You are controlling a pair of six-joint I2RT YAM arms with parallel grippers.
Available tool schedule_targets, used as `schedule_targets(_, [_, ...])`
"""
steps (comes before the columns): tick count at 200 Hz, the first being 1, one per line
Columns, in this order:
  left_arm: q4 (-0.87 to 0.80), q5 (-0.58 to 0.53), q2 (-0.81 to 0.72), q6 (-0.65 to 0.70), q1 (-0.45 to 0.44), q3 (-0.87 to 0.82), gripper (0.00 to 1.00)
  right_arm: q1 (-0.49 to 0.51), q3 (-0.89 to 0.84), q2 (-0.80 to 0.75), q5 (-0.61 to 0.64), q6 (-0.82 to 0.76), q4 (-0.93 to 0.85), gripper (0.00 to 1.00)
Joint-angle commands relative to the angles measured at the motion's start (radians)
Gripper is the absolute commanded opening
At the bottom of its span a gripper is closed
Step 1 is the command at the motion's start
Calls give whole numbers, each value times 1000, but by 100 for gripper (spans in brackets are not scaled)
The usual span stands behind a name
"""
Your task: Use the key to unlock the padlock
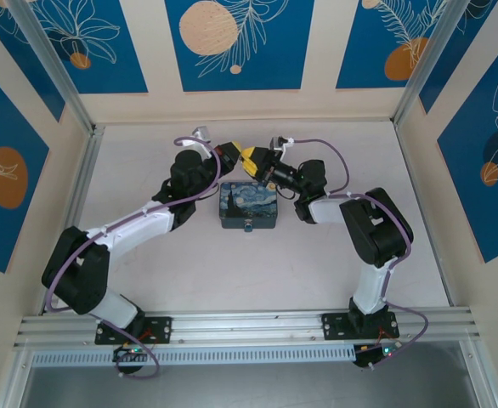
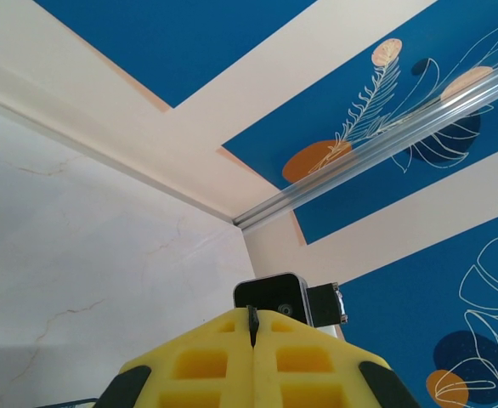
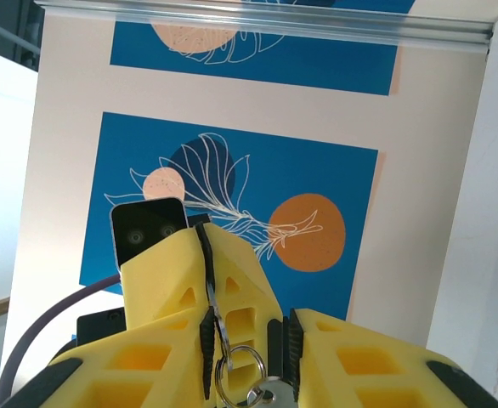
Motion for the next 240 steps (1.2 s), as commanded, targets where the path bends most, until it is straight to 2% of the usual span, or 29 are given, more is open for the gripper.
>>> schedule_targets(1, [41, -6, 9, -14, 5, 10, 0, 9, -14, -39, -7, -10, 36, 31])
schedule_targets(28, [44, -7, 9, -18, 7, 5, 0, 7, -15, -39, -3, -8, 37, 24])
schedule_targets(71, [43, -9, 0, -19, 6, -4, 0, -5, -21, -40, -1, -5, 36, 0])
schedule_targets(240, [16, -19, -57, -52, 1, -75, 0, -46, -51, -16, 23, 18, 37, 0])
